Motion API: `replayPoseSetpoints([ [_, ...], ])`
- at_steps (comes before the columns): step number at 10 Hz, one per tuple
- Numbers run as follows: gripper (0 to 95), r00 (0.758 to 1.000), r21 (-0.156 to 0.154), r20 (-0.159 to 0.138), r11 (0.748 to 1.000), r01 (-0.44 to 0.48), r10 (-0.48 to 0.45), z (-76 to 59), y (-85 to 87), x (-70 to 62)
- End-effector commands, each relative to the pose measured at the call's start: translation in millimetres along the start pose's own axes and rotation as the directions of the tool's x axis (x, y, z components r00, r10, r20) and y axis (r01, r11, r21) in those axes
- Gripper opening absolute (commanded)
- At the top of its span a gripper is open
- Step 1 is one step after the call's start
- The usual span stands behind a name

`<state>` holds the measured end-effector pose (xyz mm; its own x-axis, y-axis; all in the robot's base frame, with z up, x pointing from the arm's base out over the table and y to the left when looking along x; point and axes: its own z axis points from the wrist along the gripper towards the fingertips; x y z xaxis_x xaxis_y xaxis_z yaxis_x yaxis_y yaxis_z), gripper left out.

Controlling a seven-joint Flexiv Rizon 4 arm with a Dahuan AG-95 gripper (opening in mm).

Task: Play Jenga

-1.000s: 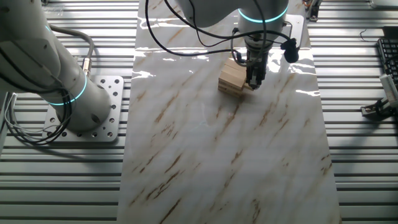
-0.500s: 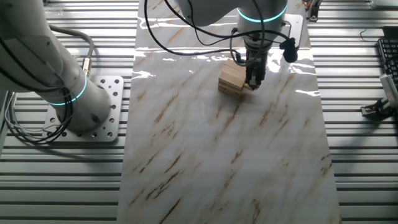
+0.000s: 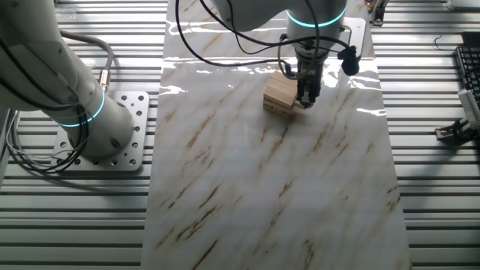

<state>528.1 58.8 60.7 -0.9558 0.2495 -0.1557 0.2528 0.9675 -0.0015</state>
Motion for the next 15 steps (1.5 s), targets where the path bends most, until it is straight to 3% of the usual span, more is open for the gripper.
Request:
replayPoseSetpoints([
  [1, 19.0, 1.000, -0.001, 0.001, 1.000, 0.002, -0.002, 0.4, 0.2, -0.2],
  [4, 19.0, 1.000, 0.000, 0.001, 1.000, 0.005, -0.005, 1.8, 1.5, -1.2],
  [5, 38.0, 1.000, -0.001, 0.003, 1.000, 0.010, -0.010, 2.0, 1.6, -1.2],
  [15, 38.0, 1.000, -0.001, 0.006, 1.000, 0.012, -0.012, 4.7, 1.0, -1.2],
])
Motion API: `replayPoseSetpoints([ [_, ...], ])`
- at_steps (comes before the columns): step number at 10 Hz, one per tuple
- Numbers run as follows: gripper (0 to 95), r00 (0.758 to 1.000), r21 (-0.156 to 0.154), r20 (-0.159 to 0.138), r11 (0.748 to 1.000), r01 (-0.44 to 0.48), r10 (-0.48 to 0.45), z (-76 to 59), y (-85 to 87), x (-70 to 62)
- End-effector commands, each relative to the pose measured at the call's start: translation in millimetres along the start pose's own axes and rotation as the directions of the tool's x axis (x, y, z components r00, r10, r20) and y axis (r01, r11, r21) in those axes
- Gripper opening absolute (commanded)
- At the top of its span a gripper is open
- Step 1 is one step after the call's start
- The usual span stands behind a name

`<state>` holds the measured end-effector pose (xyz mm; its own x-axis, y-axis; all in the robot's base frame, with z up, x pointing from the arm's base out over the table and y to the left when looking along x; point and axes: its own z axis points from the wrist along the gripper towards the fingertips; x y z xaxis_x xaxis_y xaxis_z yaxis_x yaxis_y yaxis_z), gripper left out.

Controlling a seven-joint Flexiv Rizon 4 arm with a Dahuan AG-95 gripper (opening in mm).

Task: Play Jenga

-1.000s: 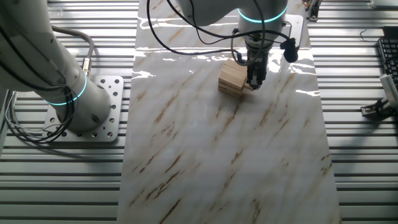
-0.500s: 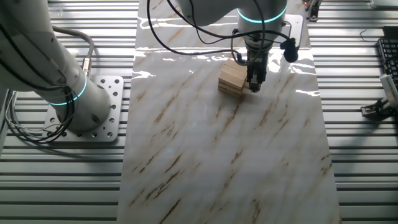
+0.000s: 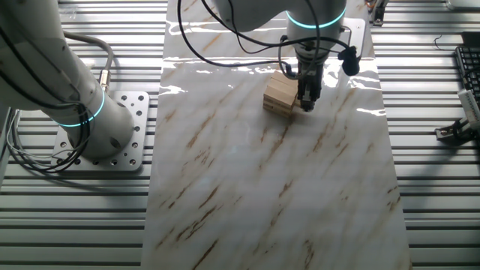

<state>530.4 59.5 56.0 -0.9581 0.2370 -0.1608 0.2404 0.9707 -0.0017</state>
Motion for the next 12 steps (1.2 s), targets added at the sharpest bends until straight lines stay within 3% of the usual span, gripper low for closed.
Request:
replayPoseSetpoints([
  [1, 38.0, 1.000, 0.000, 0.001, 1.000, 0.000, 0.000, 0.3, -0.1, -0.1],
  [12, 38.0, 1.000, 0.000, 0.007, 1.000, -0.002, 0.002, 8.7, 0.3, 3.6],
])
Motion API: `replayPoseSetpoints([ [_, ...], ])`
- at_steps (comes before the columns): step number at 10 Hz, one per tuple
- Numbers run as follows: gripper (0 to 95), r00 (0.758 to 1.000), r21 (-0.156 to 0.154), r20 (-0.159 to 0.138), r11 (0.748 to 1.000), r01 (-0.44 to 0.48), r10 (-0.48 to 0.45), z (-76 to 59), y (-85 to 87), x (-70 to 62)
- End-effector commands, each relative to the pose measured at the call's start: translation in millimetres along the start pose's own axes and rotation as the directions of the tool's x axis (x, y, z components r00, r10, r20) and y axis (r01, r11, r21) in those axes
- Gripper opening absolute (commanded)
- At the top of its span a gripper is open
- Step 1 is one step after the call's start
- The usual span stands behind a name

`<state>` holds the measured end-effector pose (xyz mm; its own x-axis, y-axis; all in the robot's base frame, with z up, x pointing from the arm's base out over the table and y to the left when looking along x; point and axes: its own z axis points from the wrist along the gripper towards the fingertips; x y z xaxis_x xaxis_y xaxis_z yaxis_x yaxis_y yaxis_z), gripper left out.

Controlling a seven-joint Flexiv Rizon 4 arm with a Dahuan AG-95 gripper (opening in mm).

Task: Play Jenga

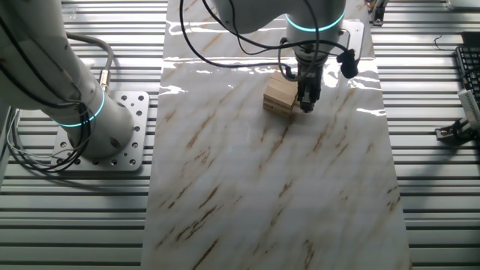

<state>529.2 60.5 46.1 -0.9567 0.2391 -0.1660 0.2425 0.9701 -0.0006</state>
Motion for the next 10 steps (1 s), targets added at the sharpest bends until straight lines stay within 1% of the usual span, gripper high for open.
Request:
replayPoseSetpoints([
  [1, 38.0, 1.000, 0.001, 0.001, 1.000, 0.001, -0.001, -0.7, -0.5, 1.0],
  [5, 38.0, 1.000, 0.002, -0.003, 1.000, 0.004, -0.004, -0.1, -0.5, 1.6],
  [7, 38.0, 1.000, 0.003, -0.012, 1.000, 0.004, -0.003, 0.0, -0.5, 1.7],
  [10, 38.0, 0.999, 0.003, -0.038, 1.000, 0.004, -0.004, 0.2, -0.5, 1.8],
])
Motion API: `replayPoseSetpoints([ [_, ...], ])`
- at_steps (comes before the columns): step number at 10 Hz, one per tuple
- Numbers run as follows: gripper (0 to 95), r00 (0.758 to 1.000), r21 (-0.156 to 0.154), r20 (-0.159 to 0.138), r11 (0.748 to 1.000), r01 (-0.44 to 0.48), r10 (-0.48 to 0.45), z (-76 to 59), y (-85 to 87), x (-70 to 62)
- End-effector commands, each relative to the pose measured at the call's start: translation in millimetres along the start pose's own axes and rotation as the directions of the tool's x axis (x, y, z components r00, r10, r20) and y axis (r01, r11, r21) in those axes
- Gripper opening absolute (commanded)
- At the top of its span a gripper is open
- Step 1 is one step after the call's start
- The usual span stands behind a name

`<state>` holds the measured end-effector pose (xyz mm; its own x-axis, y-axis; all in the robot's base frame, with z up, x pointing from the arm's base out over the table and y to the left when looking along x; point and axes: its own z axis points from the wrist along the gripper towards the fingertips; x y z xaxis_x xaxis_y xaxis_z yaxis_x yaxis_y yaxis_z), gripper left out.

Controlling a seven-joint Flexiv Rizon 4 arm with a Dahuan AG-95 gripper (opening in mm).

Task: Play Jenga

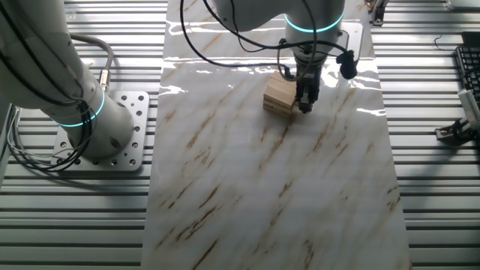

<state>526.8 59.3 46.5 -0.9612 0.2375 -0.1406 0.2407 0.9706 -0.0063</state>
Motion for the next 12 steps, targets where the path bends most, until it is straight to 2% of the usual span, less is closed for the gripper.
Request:
replayPoseSetpoints([
  [1, 38.0, 1.000, -0.005, -0.022, 1.000, 0.000, 0.000, 1.0, 1.3, -0.1],
  [3, 38.0, 0.999, -0.005, -0.043, 1.000, -0.002, 0.002, 1.4, 1.4, 0.0],
  [12, 38.0, 0.999, -0.001, -0.032, 1.000, 0.000, 0.000, 7.0, 3.8, 2.1],
])
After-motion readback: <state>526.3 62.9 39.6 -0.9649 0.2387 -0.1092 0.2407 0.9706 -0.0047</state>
